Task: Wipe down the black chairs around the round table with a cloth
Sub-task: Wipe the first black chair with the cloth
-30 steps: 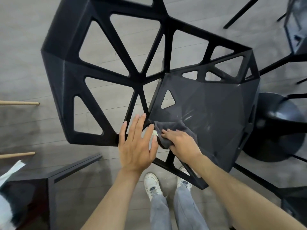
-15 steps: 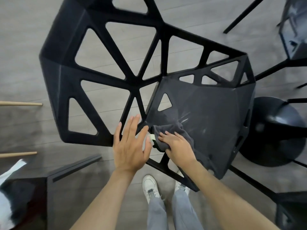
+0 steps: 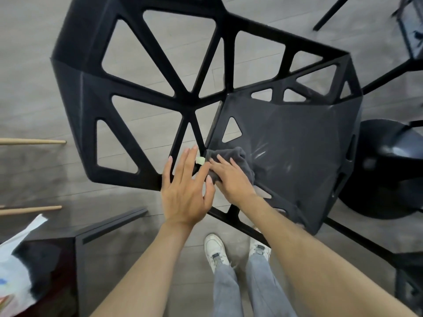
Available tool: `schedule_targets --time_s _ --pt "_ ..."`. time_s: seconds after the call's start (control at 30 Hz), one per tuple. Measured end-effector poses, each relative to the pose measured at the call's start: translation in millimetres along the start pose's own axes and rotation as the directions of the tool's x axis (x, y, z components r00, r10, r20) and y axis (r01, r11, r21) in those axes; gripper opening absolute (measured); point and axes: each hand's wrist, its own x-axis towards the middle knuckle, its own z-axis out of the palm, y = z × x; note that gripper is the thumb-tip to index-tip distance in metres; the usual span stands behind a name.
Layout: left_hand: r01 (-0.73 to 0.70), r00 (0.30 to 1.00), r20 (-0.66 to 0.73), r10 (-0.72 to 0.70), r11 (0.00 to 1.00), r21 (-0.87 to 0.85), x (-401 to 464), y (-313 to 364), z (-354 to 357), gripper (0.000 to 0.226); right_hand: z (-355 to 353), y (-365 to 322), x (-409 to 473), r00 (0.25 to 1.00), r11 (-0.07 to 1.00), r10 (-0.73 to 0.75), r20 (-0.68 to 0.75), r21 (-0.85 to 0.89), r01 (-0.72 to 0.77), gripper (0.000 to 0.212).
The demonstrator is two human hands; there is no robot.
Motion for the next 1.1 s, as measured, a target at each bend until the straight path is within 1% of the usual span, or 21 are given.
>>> schedule_targets --time_s 0.13,0.2,0.27,0.33,0.4,0.43,0.57,0.7,0.73,0.8,0.87,0.93,0.97,1.0,1.03,1.1 --pt "0.004 1.0 0.015 -0.004 1.0 -0.002 0.4 0.3 -0.8 0.038 -21.8 9.8 -21.7 0.989 0.996 -0.028 0.148 -0.082 0.041 0.051" --pt "-0.002 1.0 0.004 0.002 1.0 -0.004 0.1 0.2 -0.3 0.038 -25.5 5.5 -14.9 0.983 0.994 -0.041 0.181 -0.096 0.059 0.053" --pt "-0.007 1.0 -0.002 0.007 1.0 -0.004 0.2 -0.5 0.4 0.038 -23.7 -3.2 -2.4 0.991 0.999 -0.019 0.13 -0.04 0.024 0.049" --pt "-0.008 1.0 -0.002 0.008 1.0 -0.01 0.4 -1.0 0.7 0.039 -17.2 -7.4 5.7 0.997 0.998 0.064 0.044 0.025 -0.065 0.044" --pt "-0.007 1.0 0.004 0.007 1.0 -0.004 1.1 -0.5 1.3 0.038 -10.6 -7.2 0.7 0.989 0.987 0.142 0.044 0.067 -0.145 0.051" --pt "-0.003 1.0 0.009 0.003 1.0 -0.003 1.4 -0.7 1.2 0.038 -8.1 -2.8 -7.6 0.987 0.986 0.153 0.057 0.063 -0.157 0.054" --pt "0.013 1.0 0.016 -0.013 1.0 -0.008 -0.2 -1.1 1.8 0.037 -10.7 33.3 -72.0 0.996 0.992 0.092 0.021 0.087 -0.093 0.054" --pt "0.037 0.999 0.014 -0.037 0.999 -0.023 0.8 -0.1 -0.5 0.035 -22.1 75.1 -162.9 0.996 0.996 0.079 0.048 0.047 -0.081 0.061" --pt "0.037 0.999 0.018 -0.036 0.999 -0.024 0.7 0.6 -0.7 0.035 -22.4 79.8 -180.3 0.996 0.995 0.074 0.053 0.066 -0.078 0.062" --pt "0.04 0.999 0.02 -0.039 0.999 -0.022 0.9 0.8 -0.8 0.035 -19.5 81.1 -192.8 0.995 0.983 0.099 0.013 0.152 -0.1 0.064" --pt "0.044 0.999 0.021 -0.044 0.999 -0.022 0.9 0.7 -0.8 0.035 -16.2 69.4 -176.9 0.976 0.95 0.196 -0.096 0.264 -0.165 0.065" --pt "0.046 0.999 0.022 -0.046 0.999 -0.015 0.6 1.1 -0.7 0.034 -16.2 48.3 -142.2 0.923 0.888 0.321 -0.211 0.405 -0.216 0.063" --pt "0.045 0.999 0.023 -0.044 0.999 -0.009 0.7 1.3 -0.6 0.033 -16.6 38.6 -120.4 0.902 0.854 0.364 -0.232 0.468 -0.225 0.061" --pt "0.042 0.999 0.024 -0.042 0.999 -0.004 0.7 1.5 -0.8 0.032 -15.8 30.6 -99.1 0.903 0.833 0.375 -0.21 0.503 -0.23 0.059" --pt "0.039 0.999 0.025 -0.039 0.999 0.002 0.4 1.3 -1.1 0.032 -14.4 23.4 -79.6 0.926 0.844 0.342 -0.162 0.486 -0.227 0.057" --pt "0.037 0.999 0.03 -0.038 0.999 0.012 -0.1 0.7 -2.3 0.033 -2.7 17.0 -54.3 0.976 0.933 0.199 -0.088 0.321 -0.161 0.051"
